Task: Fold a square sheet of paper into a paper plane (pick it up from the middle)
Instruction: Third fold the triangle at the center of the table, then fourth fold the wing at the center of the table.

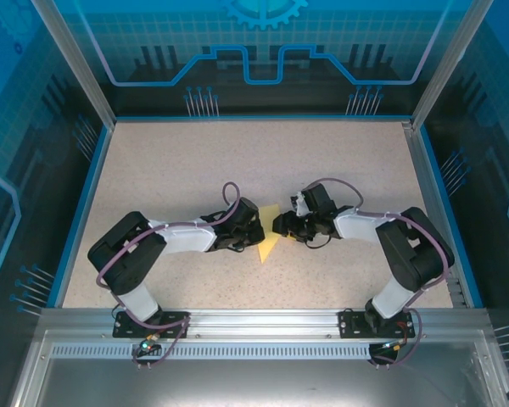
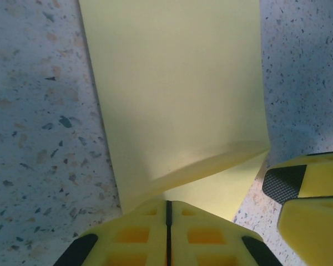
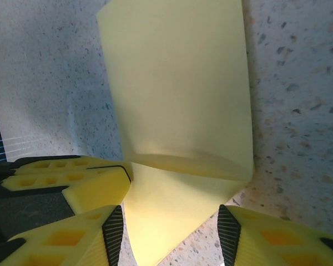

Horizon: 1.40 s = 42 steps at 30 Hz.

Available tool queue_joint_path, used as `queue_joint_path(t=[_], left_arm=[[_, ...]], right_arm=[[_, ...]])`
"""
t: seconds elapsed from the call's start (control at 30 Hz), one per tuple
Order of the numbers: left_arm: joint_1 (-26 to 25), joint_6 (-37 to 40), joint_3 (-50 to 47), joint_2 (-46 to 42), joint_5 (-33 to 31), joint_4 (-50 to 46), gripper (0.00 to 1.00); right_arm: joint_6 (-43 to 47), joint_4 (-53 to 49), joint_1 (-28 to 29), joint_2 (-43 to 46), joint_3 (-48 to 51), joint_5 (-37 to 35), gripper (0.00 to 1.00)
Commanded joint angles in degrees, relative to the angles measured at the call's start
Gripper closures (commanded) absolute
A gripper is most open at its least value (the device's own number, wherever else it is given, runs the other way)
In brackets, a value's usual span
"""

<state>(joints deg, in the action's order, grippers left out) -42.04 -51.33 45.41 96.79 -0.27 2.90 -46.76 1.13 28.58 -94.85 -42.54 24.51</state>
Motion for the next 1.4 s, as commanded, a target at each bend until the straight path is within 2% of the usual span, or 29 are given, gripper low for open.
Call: queue_joint_path(t=[0.0,0.43,1.17,1.27,1.37], left_arm=[[0.6,-1.0,-1.2,1.2,-1.4,0.4,0.9],[1.4,-2.8,-2.5,2.7,-1.4,1.0,0.9],[1.6,-2.6,-2.8,2.5,-0.6,1.1,0.91],[1.8,-2.5,-2.7,2.4,-0.5,1.1,0.91],[1.8,-2.2,-2.5,2.5,0.1,0.9,0.91]], right_arm=[[-1.0,-0.1,1.0,-1.6,-1.6,0.8,0.5],[-3.4,-3.9,0.9,-0.3,-2.4,-5.3,0.47],[-10.0,4.0,0.9,-1.9,-1.2,1.2,0.53],[-7.9,3.1,0.9,-2.8,-2.1,2.5,0.59],[-1.9,-1.5,0.8,-4.7,-4.9,6.0,0.64]])
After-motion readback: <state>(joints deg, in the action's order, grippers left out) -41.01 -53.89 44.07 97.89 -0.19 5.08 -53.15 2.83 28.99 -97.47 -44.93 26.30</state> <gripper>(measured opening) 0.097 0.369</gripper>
